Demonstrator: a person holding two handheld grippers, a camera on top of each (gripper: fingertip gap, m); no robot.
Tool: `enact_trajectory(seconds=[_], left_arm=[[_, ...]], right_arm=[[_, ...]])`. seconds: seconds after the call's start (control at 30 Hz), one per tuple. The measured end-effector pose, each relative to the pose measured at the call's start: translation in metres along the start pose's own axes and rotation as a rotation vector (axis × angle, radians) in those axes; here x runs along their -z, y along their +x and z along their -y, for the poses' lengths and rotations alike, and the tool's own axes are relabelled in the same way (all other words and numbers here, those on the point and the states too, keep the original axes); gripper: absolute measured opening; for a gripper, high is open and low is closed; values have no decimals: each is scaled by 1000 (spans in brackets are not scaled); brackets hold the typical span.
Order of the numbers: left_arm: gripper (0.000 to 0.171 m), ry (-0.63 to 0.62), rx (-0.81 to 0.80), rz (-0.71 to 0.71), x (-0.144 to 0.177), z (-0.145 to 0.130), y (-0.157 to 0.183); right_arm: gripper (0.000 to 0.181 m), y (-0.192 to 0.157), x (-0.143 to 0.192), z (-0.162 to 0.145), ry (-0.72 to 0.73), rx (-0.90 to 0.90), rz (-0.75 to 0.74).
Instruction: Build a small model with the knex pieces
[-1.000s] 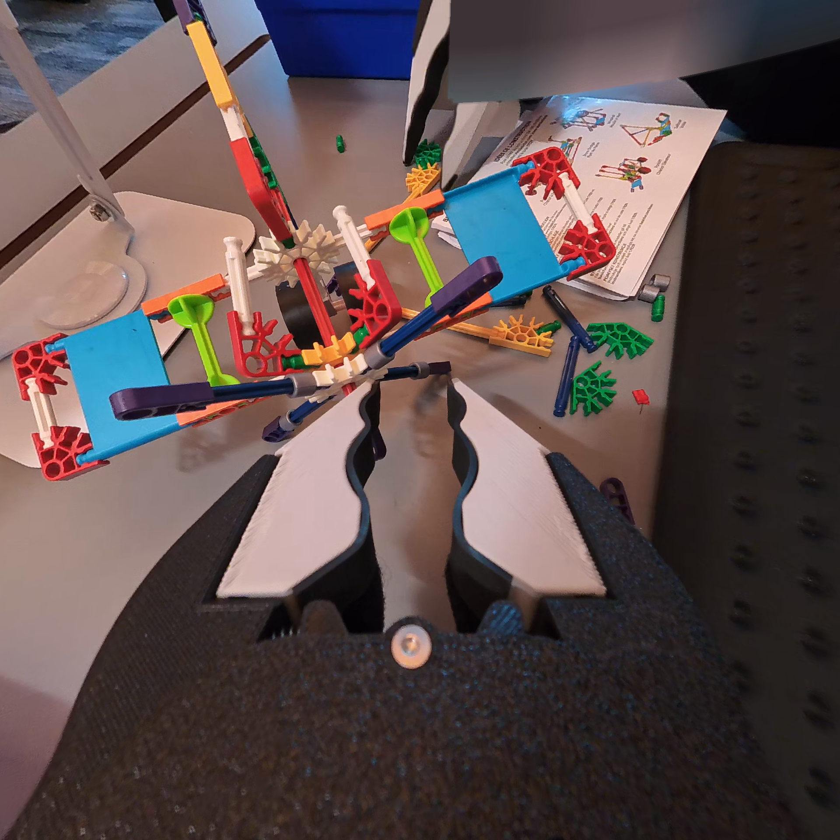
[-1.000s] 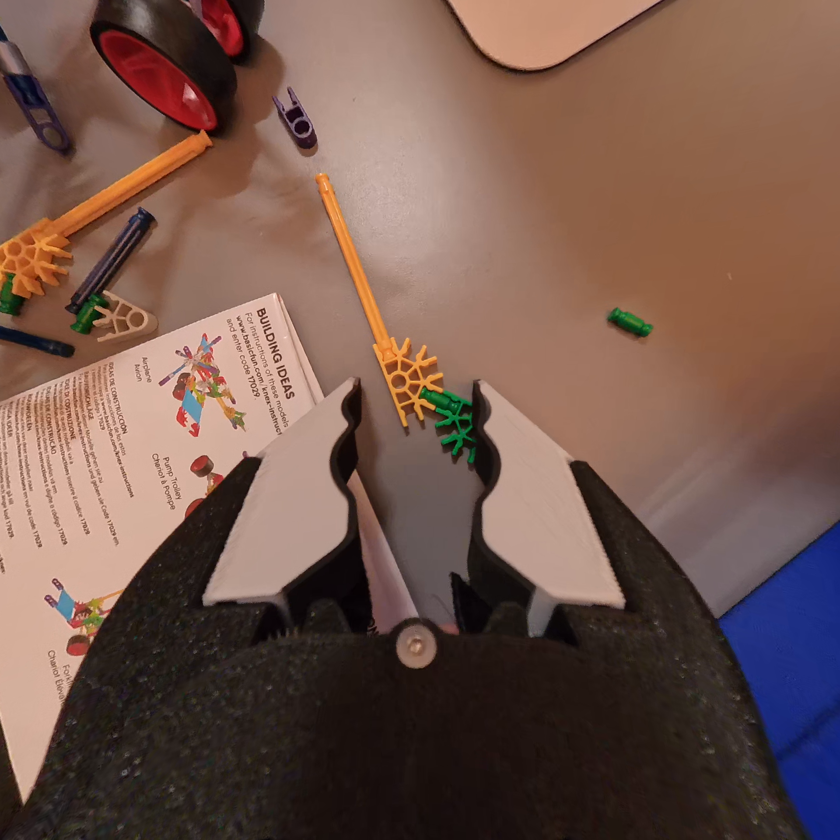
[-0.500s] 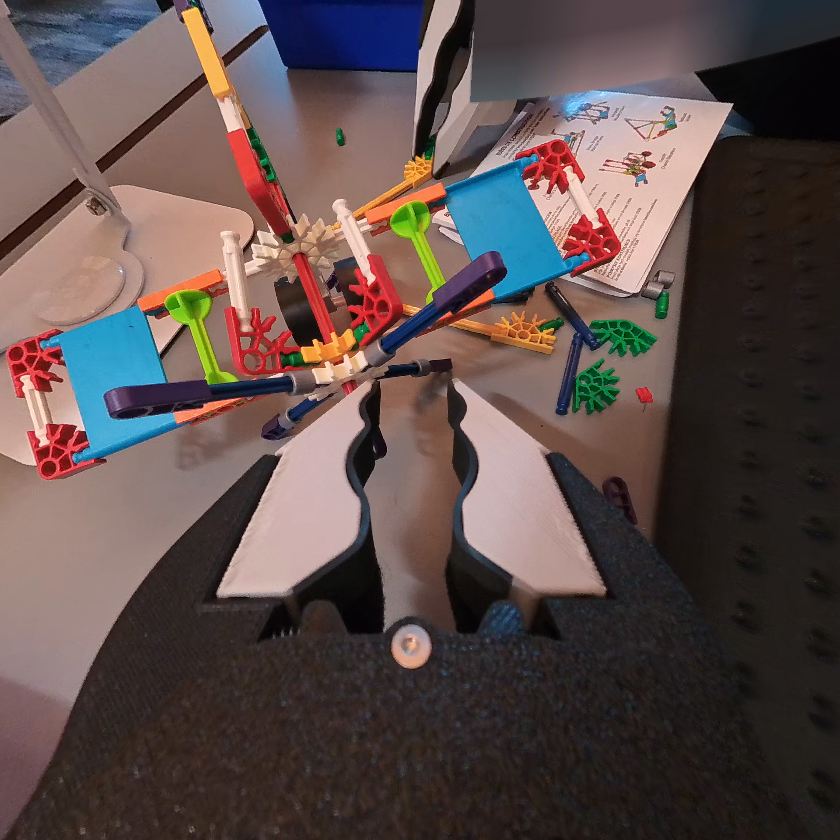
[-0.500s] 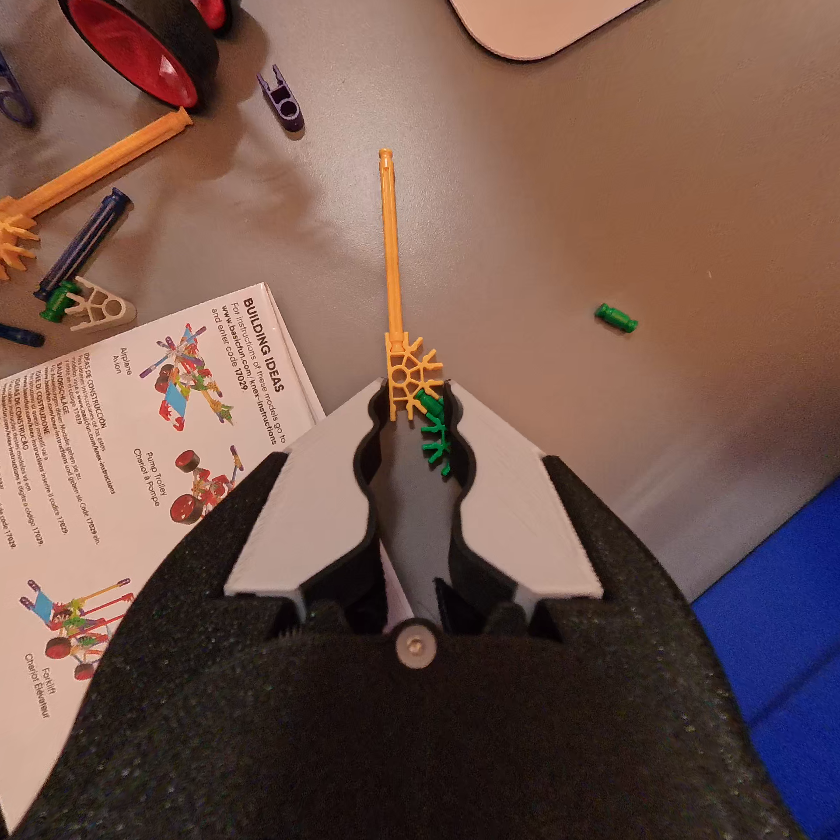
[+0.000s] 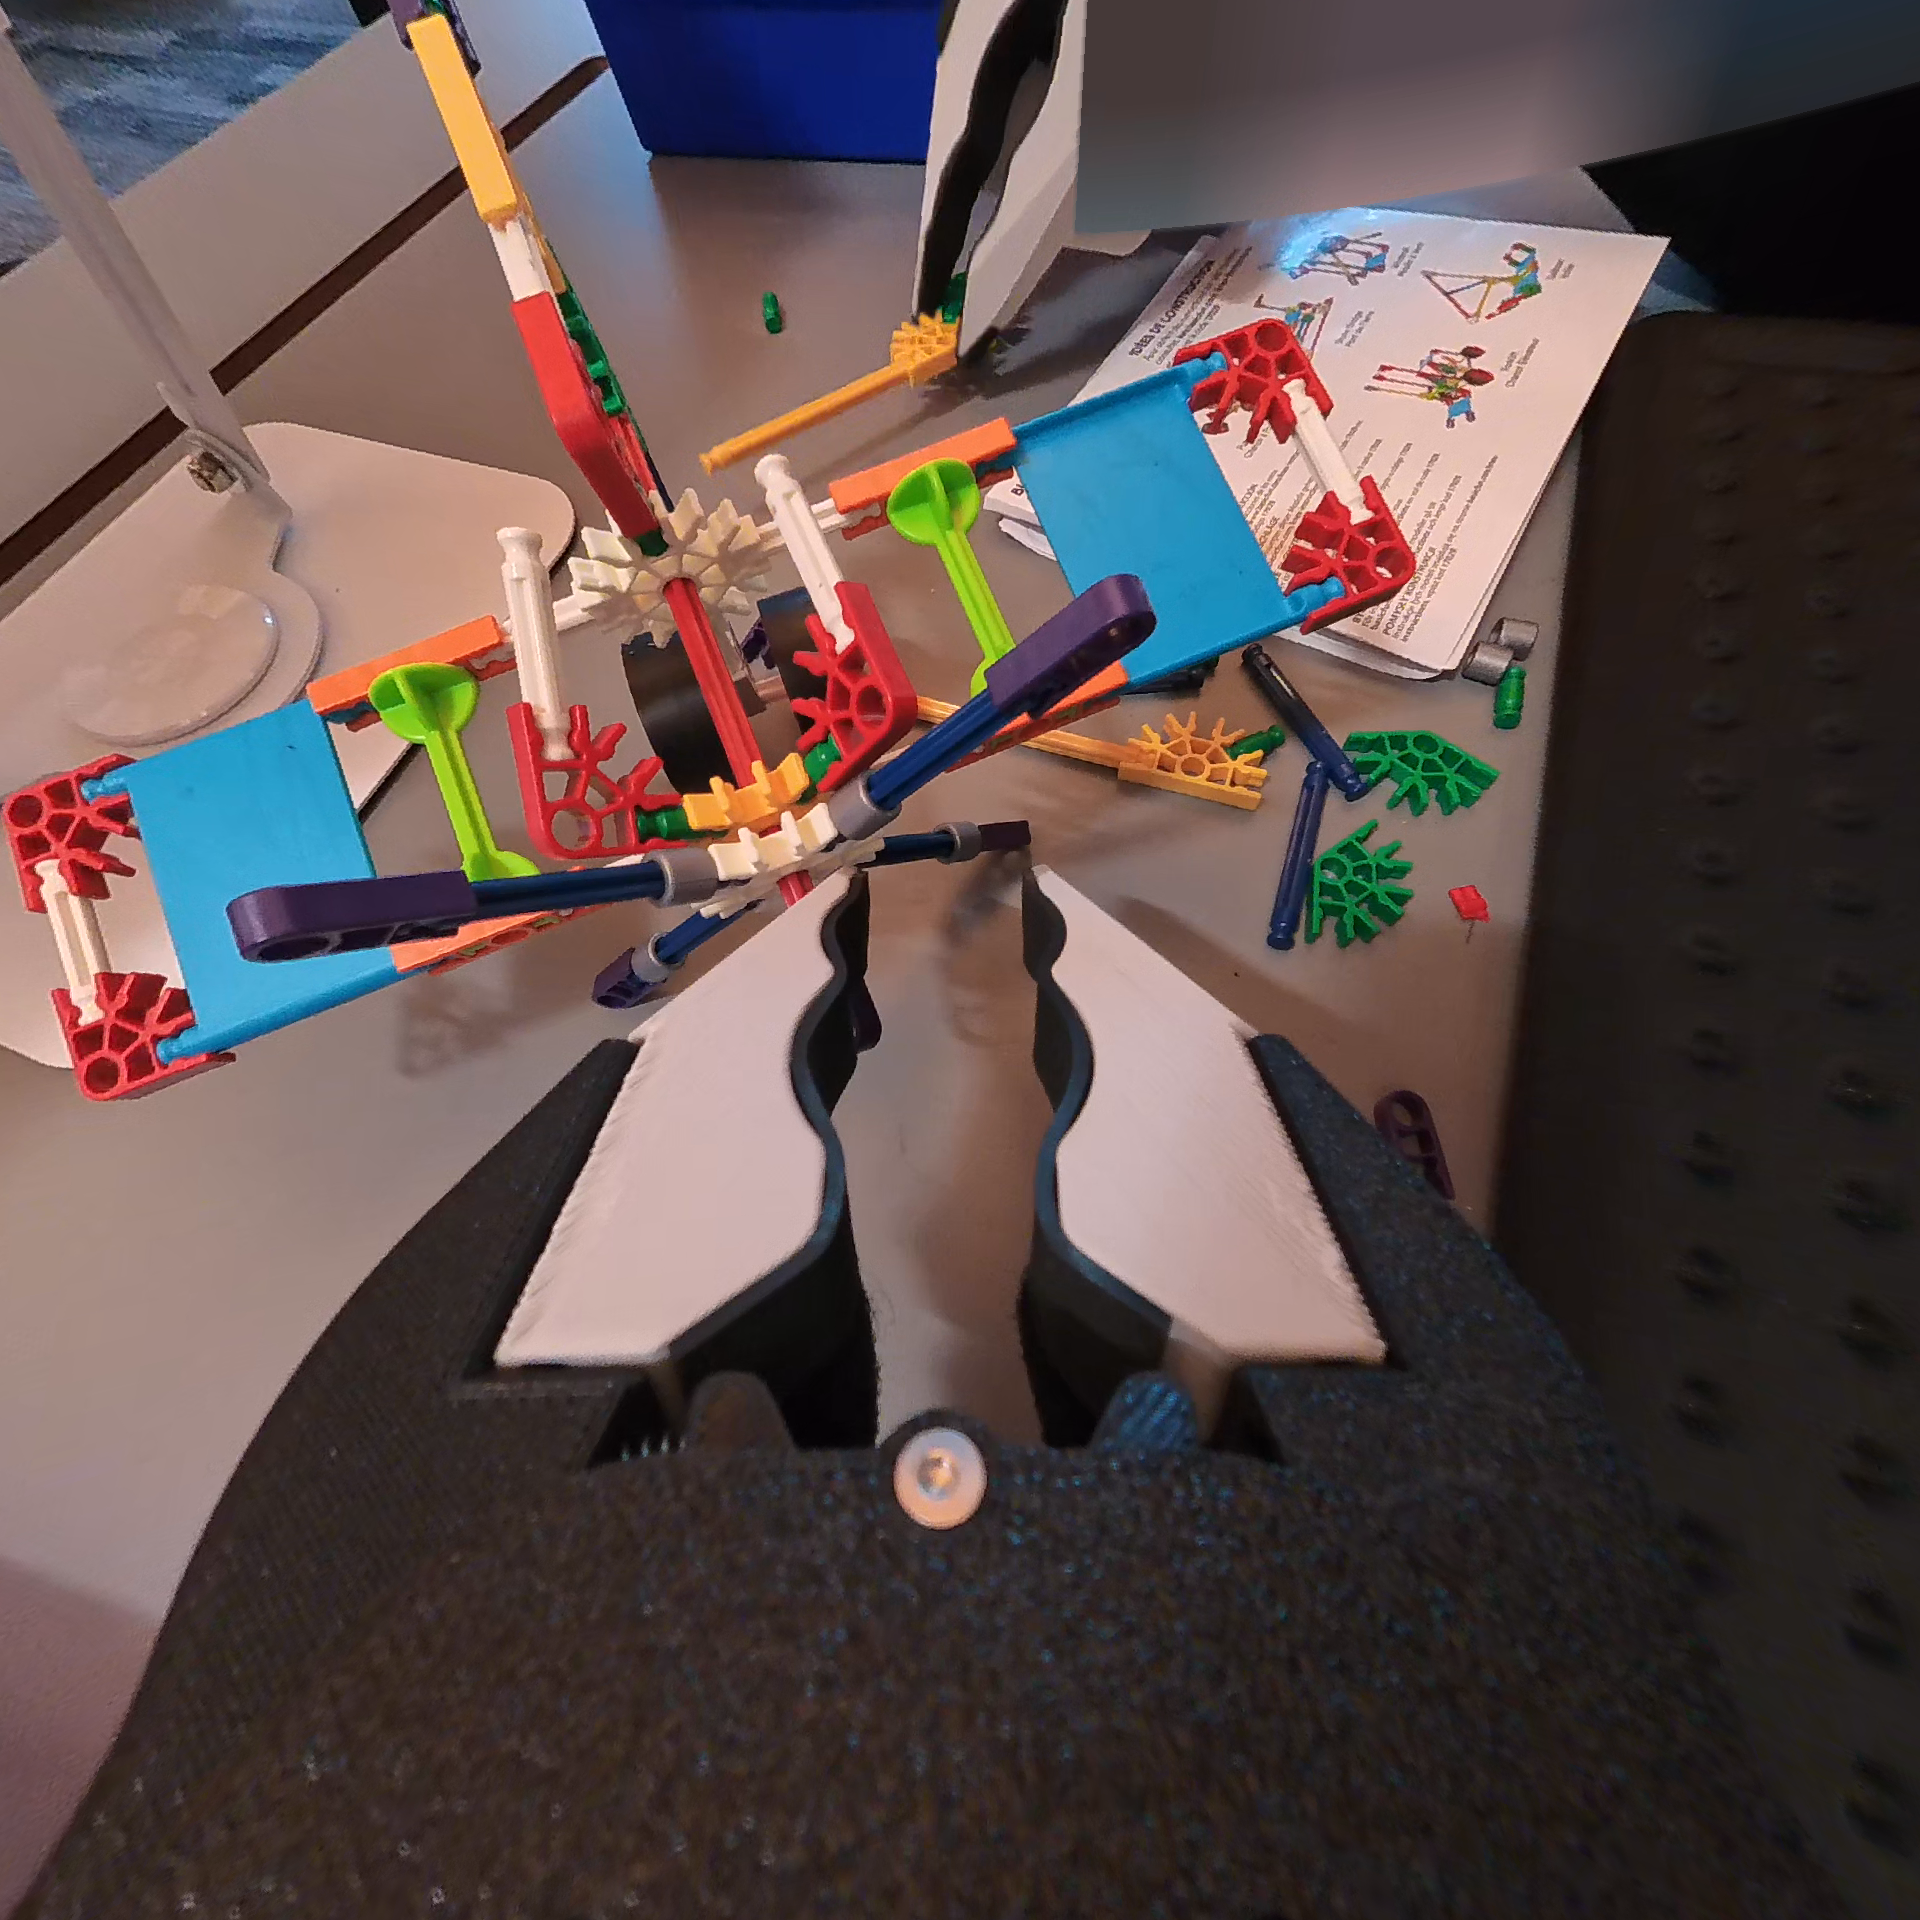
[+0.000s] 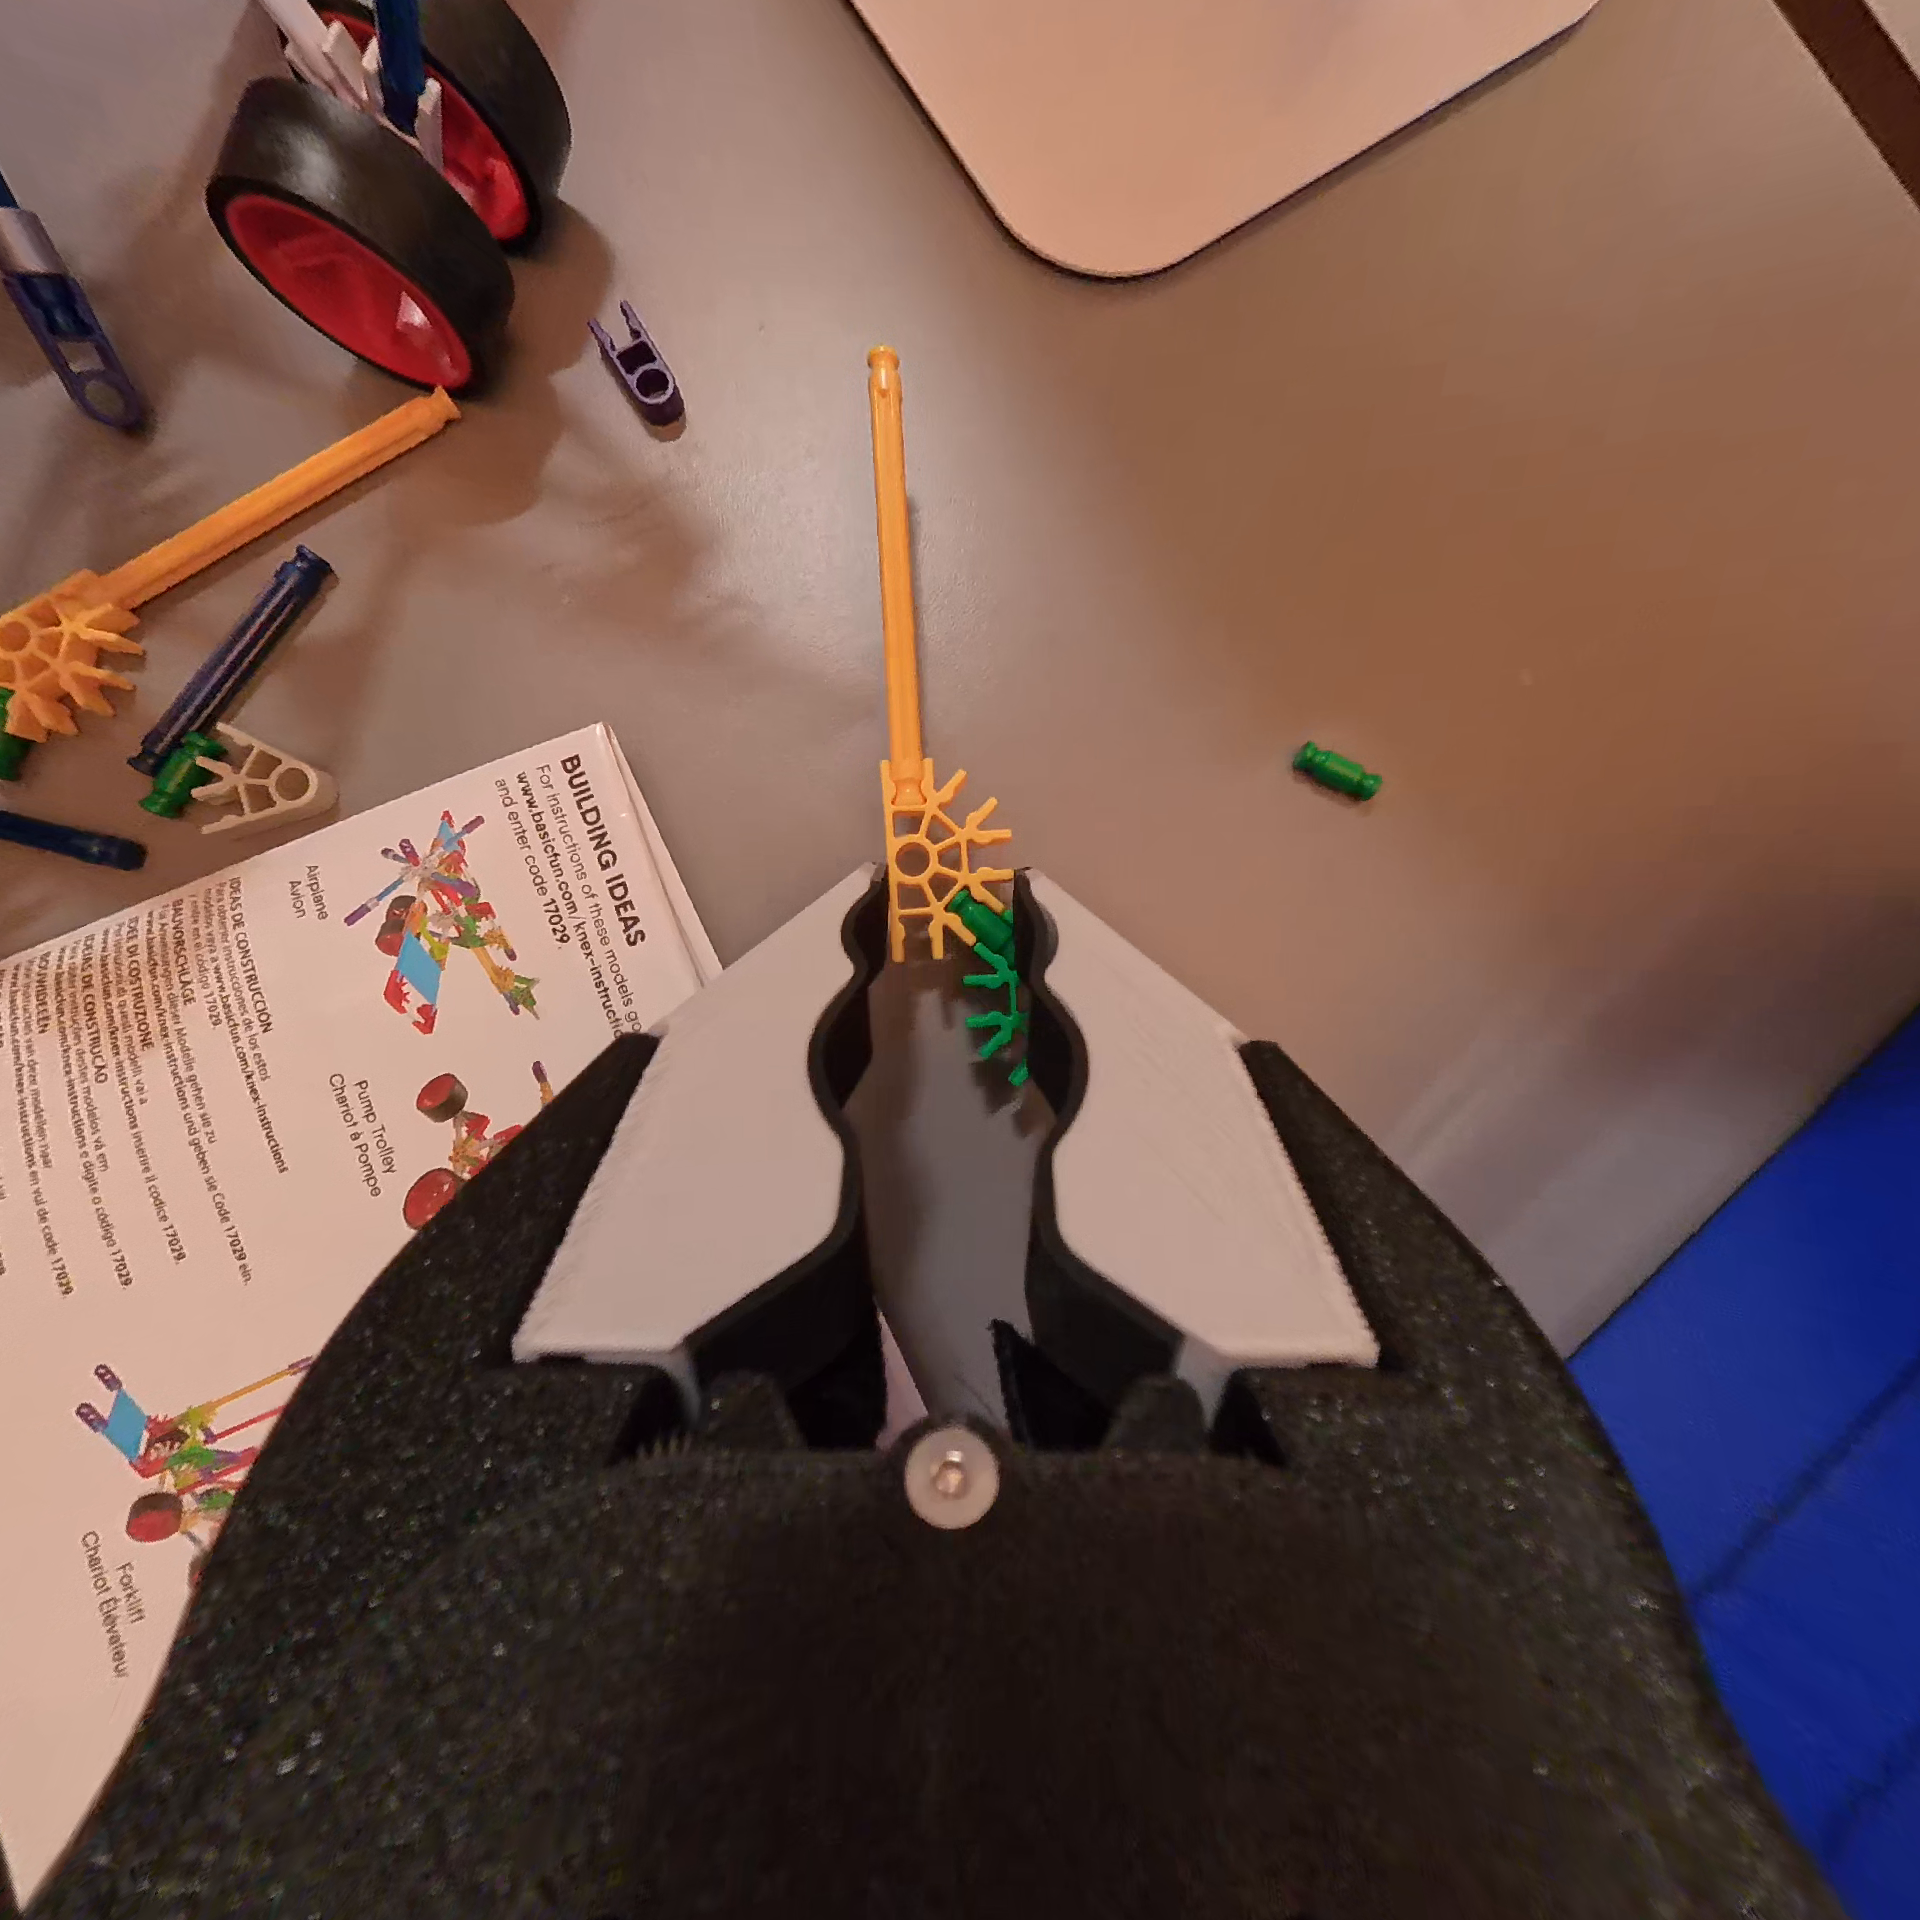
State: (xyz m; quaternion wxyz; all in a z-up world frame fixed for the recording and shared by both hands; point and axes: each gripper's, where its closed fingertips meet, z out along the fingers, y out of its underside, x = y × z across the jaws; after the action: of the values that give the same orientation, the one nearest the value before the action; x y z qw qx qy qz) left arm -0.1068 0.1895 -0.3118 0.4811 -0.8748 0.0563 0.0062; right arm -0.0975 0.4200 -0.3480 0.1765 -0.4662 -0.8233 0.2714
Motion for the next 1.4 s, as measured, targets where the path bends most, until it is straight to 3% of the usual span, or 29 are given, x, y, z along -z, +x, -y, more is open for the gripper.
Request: enact_trajectory(seconds=[0.43, 0.6, 0.73, 0.87, 1.07, 1.2, 1.4], left_arm=[[29, 18, -27, 13, 6, 9, -1], [33, -12, 9, -25, 19, 1, 0], [32, 41, -12, -84, 39, 9, 8], [32, 145, -91, -11, 62, 46, 8], [42, 352, -80, -24, 74, 125, 13], [47, 548, 12, -231, 78, 180, 31], [52, 780, 198, -666, 85, 222, 62]], right_arm=[[23, 7, 19, 22, 103, 5, -60], [23, 0, 54, 56, 277, 1, -62], [24, -18, 86, 93, 441, -9, -28], [24, -48, 127, 135, 631, -11, 54], [23, -122, 203, 197, 1003, -12, 424], [23, -168, 226, 210, 1146, 26, 630], [23, -202, 233, 213, 1262, -11, 843]])
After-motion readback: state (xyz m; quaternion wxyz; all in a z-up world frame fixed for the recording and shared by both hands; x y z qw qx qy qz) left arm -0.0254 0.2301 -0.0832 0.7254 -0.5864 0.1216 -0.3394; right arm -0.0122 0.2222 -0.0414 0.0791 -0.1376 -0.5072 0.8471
